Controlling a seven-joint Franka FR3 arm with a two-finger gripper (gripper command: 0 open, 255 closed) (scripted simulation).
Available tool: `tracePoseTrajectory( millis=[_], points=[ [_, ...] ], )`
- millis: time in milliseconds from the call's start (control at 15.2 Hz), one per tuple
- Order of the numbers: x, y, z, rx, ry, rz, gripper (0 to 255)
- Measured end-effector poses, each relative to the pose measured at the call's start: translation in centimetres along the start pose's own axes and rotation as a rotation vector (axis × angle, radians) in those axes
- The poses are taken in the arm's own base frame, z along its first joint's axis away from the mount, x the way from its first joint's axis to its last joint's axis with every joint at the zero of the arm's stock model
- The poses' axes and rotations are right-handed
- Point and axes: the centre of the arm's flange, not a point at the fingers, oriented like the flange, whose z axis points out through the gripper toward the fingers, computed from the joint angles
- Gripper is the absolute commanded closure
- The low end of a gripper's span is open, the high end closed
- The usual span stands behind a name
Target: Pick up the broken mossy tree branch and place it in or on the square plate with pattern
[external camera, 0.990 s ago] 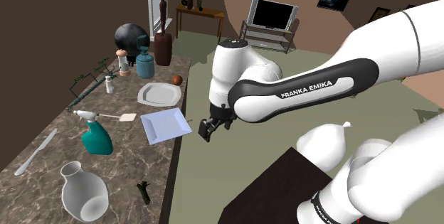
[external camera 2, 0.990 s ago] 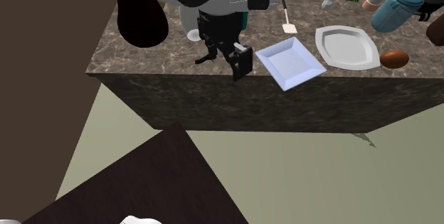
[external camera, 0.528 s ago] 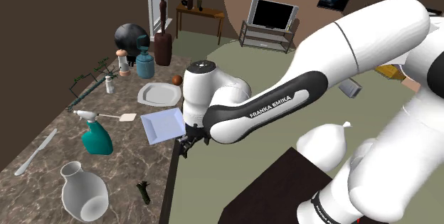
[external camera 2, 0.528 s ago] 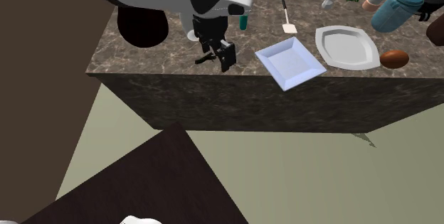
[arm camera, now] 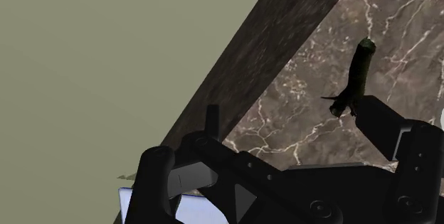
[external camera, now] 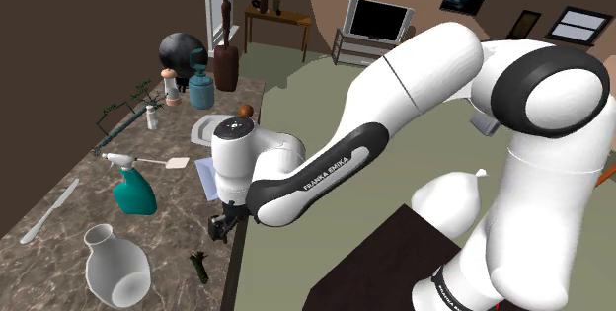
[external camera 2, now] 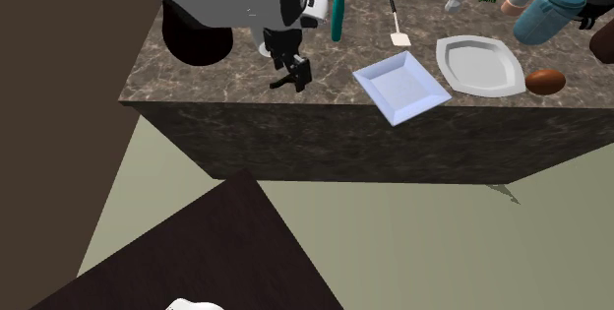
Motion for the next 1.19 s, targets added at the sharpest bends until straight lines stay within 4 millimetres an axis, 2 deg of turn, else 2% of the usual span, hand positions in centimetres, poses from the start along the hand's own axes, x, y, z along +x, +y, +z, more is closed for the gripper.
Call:
tracePoseTrajectory(
  millis=[594, 726, 1188],
  points=[
    [2.9, -8.8, 7.4, 0.006, -0.009, 0.014, 0],
    [3.1, -9.6, 8.4, 0.006, -0.010, 0.015, 0],
    [3.2, -9.8, 11.8, 0.006, -0.010, 0.016, 0]
  ],
)
